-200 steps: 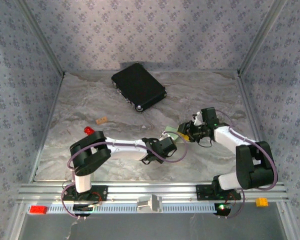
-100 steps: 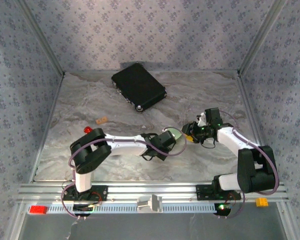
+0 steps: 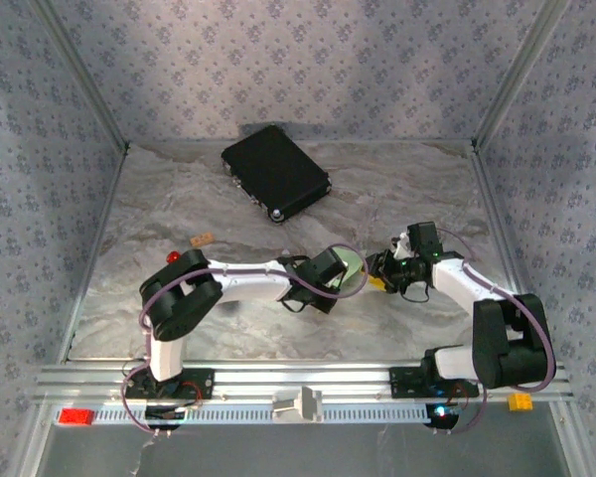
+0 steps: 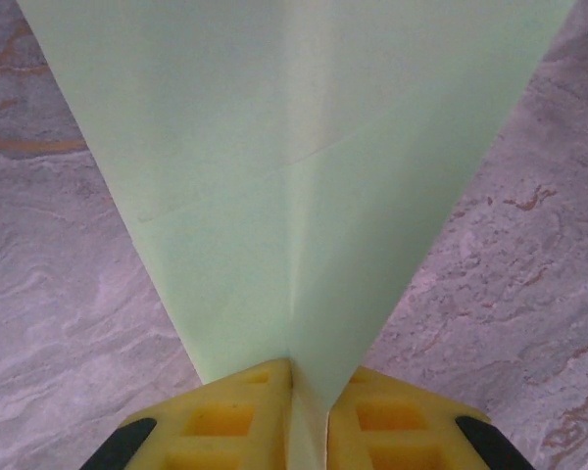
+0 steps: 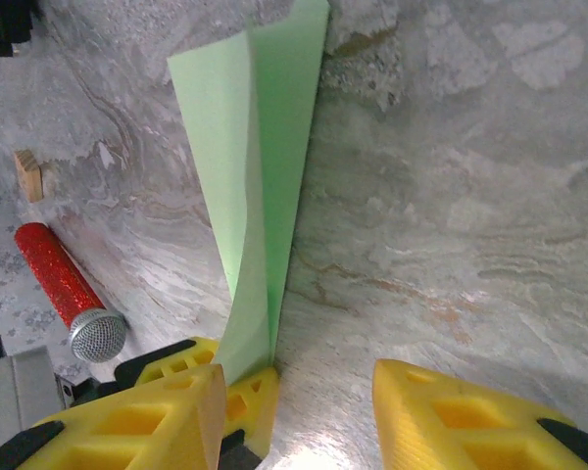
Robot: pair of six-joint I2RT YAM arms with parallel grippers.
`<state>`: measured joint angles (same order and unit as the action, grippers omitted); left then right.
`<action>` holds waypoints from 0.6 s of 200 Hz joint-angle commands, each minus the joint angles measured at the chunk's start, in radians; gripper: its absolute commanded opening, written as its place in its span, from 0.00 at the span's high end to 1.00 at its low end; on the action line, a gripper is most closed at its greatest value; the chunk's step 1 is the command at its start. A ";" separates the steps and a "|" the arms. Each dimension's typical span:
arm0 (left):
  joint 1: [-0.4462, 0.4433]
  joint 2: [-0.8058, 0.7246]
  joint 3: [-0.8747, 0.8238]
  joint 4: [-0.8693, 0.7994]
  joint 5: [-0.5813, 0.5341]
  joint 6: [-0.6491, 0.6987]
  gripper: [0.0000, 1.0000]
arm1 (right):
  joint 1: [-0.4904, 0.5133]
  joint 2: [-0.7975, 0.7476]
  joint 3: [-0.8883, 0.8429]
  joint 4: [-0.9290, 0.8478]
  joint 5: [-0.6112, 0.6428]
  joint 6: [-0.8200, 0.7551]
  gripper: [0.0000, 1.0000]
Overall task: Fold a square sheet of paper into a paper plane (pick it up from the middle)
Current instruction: Fold the wing for the fifth time at the center of the table.
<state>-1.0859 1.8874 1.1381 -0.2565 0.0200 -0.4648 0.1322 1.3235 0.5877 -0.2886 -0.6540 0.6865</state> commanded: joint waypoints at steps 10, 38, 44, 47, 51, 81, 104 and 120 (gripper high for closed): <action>0.011 0.042 0.023 -0.004 0.070 -0.015 0.86 | 0.000 -0.024 -0.022 -0.007 -0.027 -0.008 0.55; 0.019 0.053 0.028 0.001 0.099 -0.018 0.90 | 0.015 -0.033 -0.037 0.004 -0.030 -0.007 0.55; 0.021 0.054 0.029 0.003 0.105 -0.018 0.91 | 0.020 -0.034 -0.042 0.011 -0.030 -0.007 0.56; 0.022 0.055 0.029 0.004 0.110 -0.018 0.91 | 0.022 -0.035 -0.044 0.013 -0.031 -0.006 0.56; 0.023 0.056 0.031 0.005 0.116 -0.018 0.91 | 0.023 -0.037 -0.047 0.017 -0.032 -0.005 0.56; 0.036 0.065 0.028 0.022 0.155 -0.022 0.94 | 0.050 -0.042 -0.063 0.065 -0.036 0.006 0.62; 0.047 0.067 0.020 0.042 0.193 -0.029 0.94 | 0.074 -0.041 -0.063 0.097 -0.032 0.011 0.66; 0.049 0.068 0.020 0.043 0.205 -0.029 0.94 | 0.087 -0.039 -0.066 0.119 -0.036 0.015 0.68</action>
<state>-1.0424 1.9240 1.1633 -0.2115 0.1726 -0.4847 0.1997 1.2980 0.5282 -0.2173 -0.6731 0.6914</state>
